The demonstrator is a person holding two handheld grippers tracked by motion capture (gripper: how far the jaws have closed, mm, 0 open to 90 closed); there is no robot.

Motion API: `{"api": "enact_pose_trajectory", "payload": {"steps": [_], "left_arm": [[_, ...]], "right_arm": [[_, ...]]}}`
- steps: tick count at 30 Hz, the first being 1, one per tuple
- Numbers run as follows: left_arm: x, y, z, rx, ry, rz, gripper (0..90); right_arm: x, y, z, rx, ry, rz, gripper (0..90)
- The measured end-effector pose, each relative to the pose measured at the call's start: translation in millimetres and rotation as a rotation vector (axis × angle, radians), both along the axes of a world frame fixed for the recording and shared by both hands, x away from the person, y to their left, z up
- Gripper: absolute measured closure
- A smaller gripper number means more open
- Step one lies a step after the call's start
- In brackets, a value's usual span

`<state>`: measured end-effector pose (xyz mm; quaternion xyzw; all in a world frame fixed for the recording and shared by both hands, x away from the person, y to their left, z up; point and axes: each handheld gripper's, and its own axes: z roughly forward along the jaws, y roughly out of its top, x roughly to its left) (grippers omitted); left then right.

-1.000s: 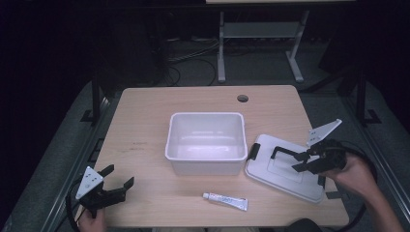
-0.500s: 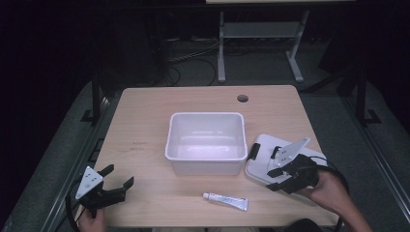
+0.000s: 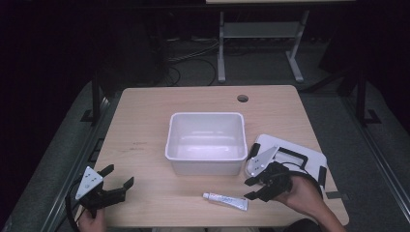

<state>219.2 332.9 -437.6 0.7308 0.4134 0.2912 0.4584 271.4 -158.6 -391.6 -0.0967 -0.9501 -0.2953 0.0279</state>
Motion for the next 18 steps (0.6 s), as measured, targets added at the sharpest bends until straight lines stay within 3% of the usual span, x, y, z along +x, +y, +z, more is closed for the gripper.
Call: {"api": "enact_pose_trajectory", "payload": {"steps": [7, 18], "left_arm": [[-0.4, 1.3, 0.1, -0.002, 0.000, 0.002, 13.4], [-0.9, 1.2, 0.1, -0.002, -0.001, 0.003, 13.4]], "right_arm": [[3.1, 27.2, -10.0, -0.013, 0.008, 0.037, 51.8], [4.5, 49.8, -24.7, -0.023, 0.017, 0.061, 51.1]]}}
